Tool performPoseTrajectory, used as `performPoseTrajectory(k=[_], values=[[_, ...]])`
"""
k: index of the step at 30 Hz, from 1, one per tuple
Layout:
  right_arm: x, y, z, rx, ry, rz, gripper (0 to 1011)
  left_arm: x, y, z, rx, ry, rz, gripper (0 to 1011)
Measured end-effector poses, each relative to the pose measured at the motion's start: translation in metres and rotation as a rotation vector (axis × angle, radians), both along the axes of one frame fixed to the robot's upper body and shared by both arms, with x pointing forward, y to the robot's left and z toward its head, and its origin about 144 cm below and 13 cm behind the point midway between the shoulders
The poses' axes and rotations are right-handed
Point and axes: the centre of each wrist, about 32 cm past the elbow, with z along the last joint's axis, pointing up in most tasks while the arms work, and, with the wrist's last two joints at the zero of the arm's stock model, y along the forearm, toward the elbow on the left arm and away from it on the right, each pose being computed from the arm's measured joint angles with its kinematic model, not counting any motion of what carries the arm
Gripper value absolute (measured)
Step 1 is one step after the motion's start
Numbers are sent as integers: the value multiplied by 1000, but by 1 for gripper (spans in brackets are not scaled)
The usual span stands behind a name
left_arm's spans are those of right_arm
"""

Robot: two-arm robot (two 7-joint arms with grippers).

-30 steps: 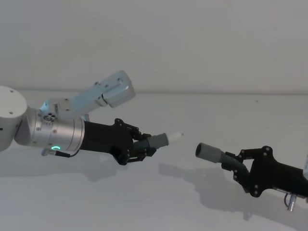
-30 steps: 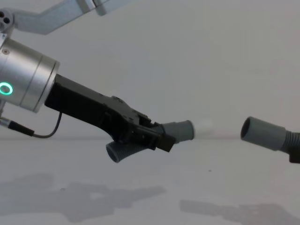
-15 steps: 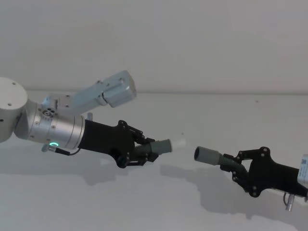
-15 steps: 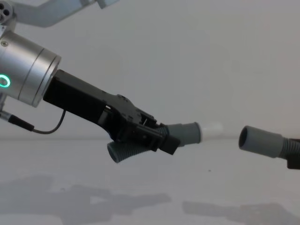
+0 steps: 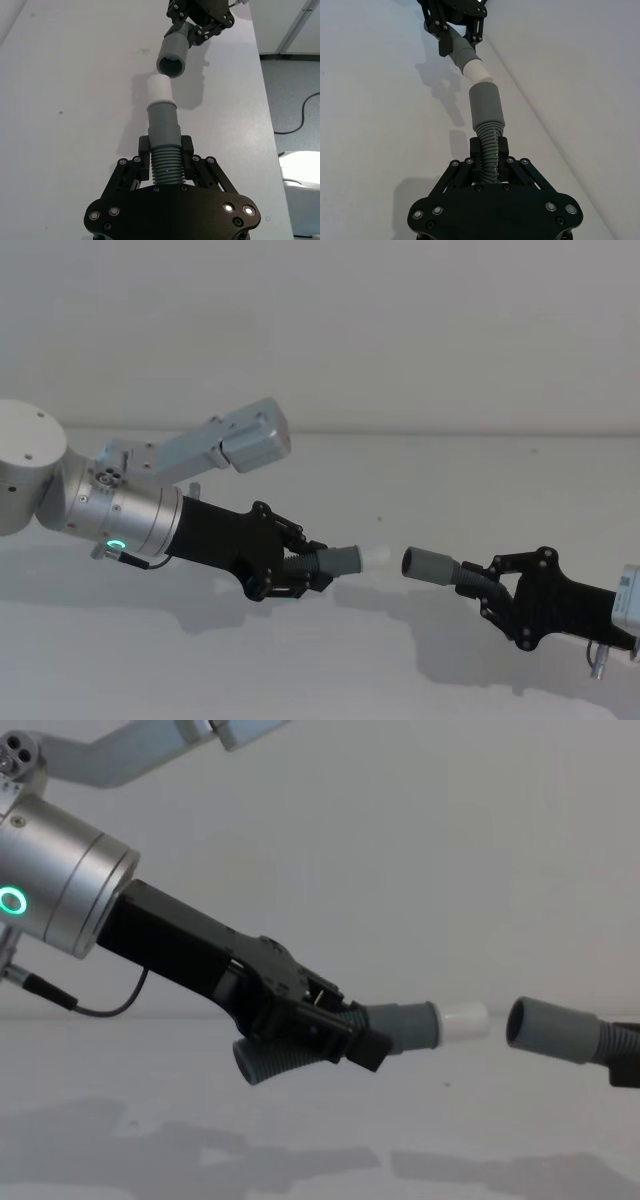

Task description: Use both hands to pick up one end of the pipe from the table, align the ends, and insert them.

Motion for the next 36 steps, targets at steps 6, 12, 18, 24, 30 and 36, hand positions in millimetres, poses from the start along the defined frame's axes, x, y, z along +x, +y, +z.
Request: performPoseTrajectory(k=[6, 12, 18, 24, 30, 36], values=[[0, 0, -1, -5, 0, 2, 159, 1, -1, -1, 5, 5, -8, 345], [1, 0, 0, -14, -2, 5, 159, 3, -2, -1, 7, 9, -14, 343], [2, 0, -1, -24, -4, 7, 159, 5, -2, -1, 7, 12, -18, 343], [4, 1, -2, -31, -6, 9, 159, 7, -2, -1, 7, 18, -22, 345], [4, 2, -3, -33, -9, 7, 159, 8, -2, -1, 6, 22, -25, 345], [5, 3, -4, -32, -12, 2, 158, 9, -3, 0, 5, 26, -30, 343]])
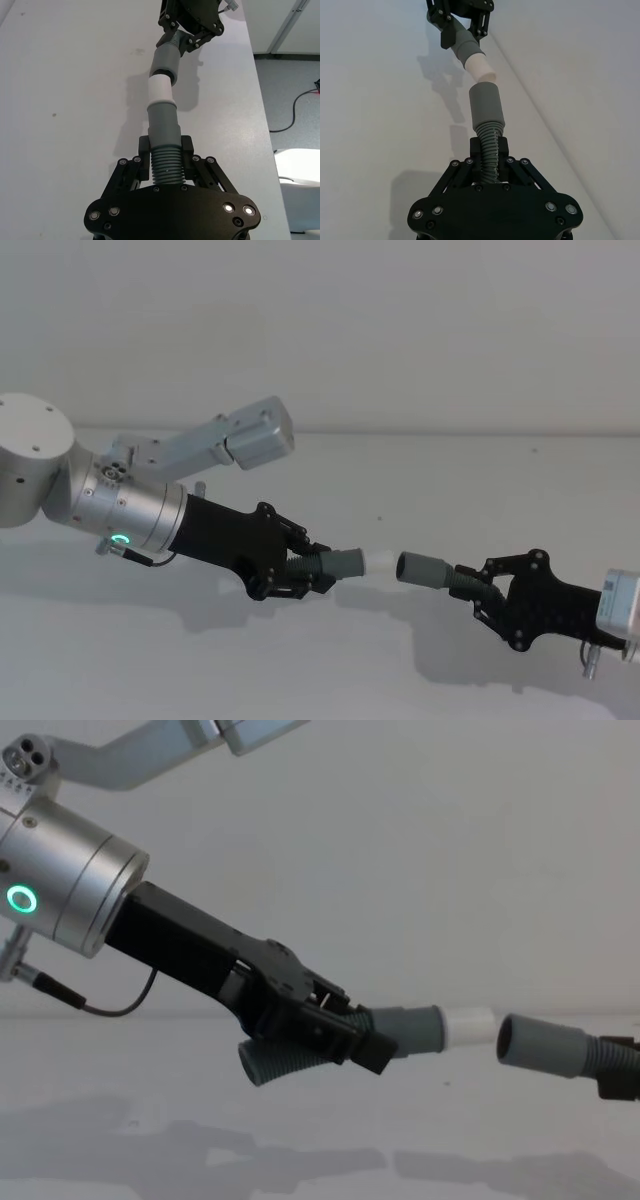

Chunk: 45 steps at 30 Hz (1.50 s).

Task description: Use both hands to pick up one end of the pipe from the table, align the ends, and insert them.

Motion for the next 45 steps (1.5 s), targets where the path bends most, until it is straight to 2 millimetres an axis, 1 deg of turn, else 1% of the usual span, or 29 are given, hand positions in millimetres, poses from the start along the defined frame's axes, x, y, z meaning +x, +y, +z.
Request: performPoseTrajectory(k=[19, 45], values=[[-2, 1, -1, 8, -9, -10, 159, 0, -3, 0, 3, 10, -9, 345], [-6, 3, 2, 12, -32, 18, 158, 2, -7, 0, -8, 14, -28, 345]])
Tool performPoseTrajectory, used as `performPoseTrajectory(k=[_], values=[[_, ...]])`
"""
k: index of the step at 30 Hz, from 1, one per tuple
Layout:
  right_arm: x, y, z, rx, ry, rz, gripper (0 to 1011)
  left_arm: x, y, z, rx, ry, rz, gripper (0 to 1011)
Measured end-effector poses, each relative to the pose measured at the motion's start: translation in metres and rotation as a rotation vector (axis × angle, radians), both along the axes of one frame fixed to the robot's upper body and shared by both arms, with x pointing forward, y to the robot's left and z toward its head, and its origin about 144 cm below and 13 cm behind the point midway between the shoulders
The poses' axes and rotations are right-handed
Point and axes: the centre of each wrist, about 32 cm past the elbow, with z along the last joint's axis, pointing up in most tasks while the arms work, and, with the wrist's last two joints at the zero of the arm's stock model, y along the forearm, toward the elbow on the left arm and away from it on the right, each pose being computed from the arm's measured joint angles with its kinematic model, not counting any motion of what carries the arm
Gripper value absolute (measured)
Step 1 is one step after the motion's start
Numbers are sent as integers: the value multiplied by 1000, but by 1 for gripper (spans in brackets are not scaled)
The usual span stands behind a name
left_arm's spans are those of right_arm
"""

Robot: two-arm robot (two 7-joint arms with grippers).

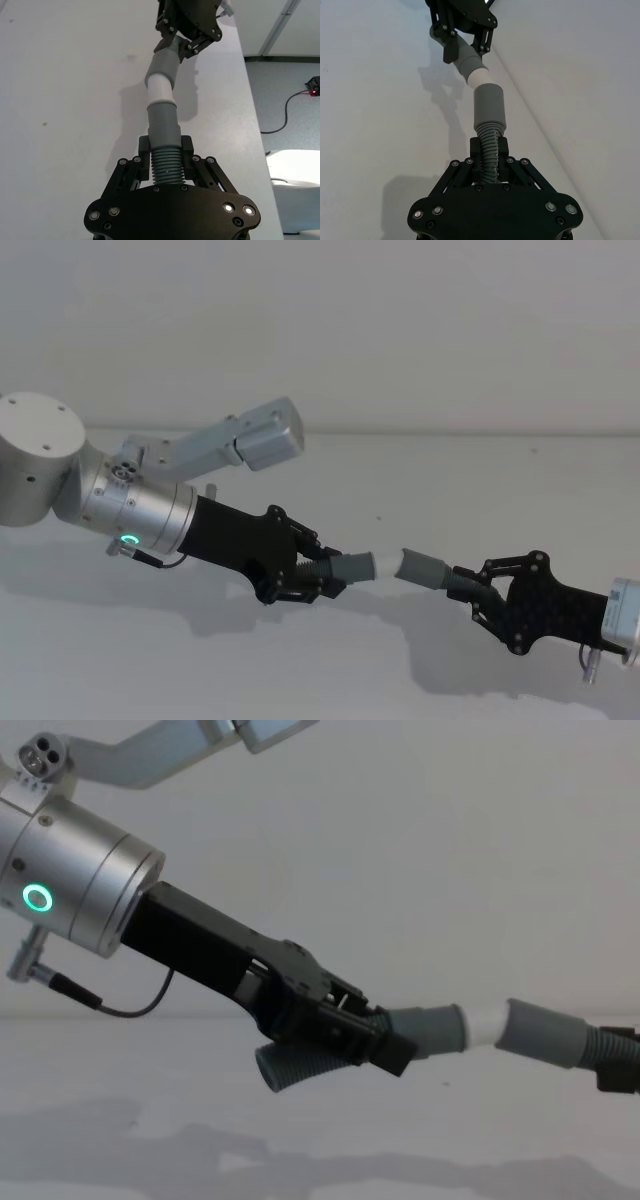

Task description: Use both hands to pick up one end of the pipe from the table, align the ends, and insert them.

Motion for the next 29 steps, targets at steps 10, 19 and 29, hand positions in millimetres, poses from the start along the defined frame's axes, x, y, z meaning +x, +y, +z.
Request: performPoseTrajectory(k=[10, 19, 29], values=[[0, 2, 1, 5, -2, -1, 158, -1, -2, -1, -8, 11, -21, 345], [0, 3, 2, 6, -1, -1, 158, -2, -2, -1, -10, 16, -25, 343], [0, 3, 2, 7, 0, 0, 158, -3, -2, -1, -11, 20, -25, 343]])
